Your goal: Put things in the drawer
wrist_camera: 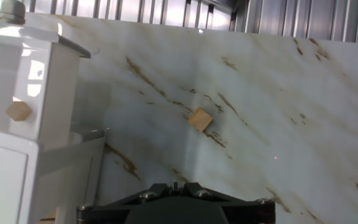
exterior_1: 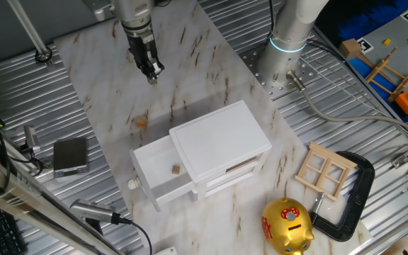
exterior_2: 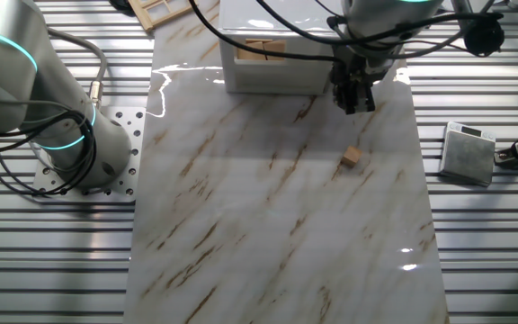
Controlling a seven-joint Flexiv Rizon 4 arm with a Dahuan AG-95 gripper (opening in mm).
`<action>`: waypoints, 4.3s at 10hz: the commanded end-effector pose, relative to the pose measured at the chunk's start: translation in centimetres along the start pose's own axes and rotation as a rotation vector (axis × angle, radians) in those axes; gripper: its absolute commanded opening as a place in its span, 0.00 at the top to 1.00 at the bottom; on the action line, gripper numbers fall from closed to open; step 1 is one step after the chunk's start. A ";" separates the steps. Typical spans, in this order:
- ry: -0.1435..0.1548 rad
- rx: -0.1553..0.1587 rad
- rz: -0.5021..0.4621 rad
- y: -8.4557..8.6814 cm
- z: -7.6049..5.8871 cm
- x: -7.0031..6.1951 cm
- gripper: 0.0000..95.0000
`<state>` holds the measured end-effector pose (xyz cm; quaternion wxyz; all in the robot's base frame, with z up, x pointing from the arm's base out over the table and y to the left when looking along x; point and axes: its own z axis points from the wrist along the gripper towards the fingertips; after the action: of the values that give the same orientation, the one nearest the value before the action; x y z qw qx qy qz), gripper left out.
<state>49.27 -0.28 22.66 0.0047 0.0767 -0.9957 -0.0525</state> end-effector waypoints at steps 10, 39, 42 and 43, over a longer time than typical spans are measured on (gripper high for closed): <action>0.019 -0.002 -0.005 0.0 0.0 0.1 1.00; 0.069 -0.017 -0.067 -3.7 13.5 -6.7 1.00; 0.056 -0.015 -0.218 -3.2 13.9 -5.7 1.00; 0.052 -0.011 -0.262 -3.2 14.0 -5.6 1.00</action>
<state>55.19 -1.28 8.58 0.0281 0.1799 -0.9816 -0.0567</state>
